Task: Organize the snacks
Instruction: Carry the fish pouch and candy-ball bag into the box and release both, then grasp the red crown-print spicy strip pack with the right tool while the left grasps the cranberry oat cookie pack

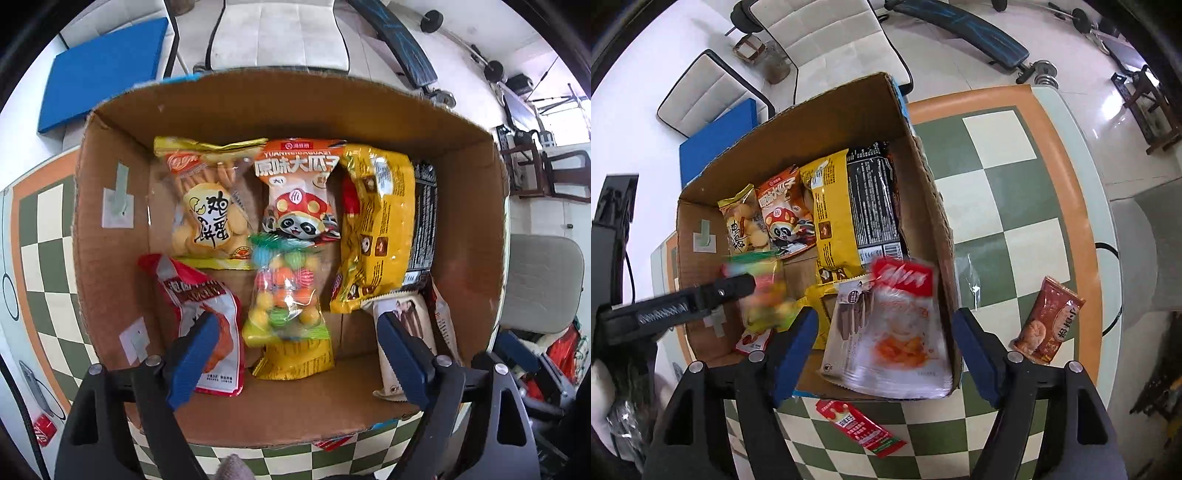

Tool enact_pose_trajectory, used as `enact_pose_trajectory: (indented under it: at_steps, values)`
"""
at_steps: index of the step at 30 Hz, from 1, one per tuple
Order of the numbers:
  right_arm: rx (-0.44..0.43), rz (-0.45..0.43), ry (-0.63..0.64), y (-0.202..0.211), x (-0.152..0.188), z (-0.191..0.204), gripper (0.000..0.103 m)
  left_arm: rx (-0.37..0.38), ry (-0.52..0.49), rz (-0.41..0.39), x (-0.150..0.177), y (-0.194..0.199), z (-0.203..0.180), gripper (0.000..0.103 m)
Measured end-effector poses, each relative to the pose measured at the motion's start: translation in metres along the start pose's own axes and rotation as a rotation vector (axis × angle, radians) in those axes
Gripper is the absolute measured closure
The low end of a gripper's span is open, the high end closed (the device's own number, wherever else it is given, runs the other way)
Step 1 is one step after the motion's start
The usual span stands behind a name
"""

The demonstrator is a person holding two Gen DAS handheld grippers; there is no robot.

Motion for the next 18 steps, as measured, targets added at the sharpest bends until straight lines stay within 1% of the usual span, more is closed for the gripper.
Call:
enact_pose_trajectory:
  at_steps: [3,11,14,18]
  values:
    - [-0.005,0.004,0.006,-0.001,0.002,0.002,0.017,0.003,0.000,-0.017,-0.001,0.008,0.002,0.016]
    - [0.013,-0.006,0.045,0.004,0.008,0.015,0.015,0.011,0.005,-0.064,0.009,0.024,0.004,0.015]
    - [0.012,-0.015,0.062,0.008,0.014,0.021,0.014,0.021,0.016,-0.099,0.024,0.036,0.009,0.015]
    - [0.003,-0.043,0.095,0.018,0.028,0.030,0.013,-0.001,0.056,-0.171,0.049,0.051,0.027,0.015]
Point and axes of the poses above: each gripper's, at about its wrist camera, not at the fingertips, and y roughly against the way its jaws point, z to its left, x to its underside, the point moved 10 cm from there along -y, roughly the way its jaws point, and after that the axes turned 9 degrees about -x, right-handed, at the moved point
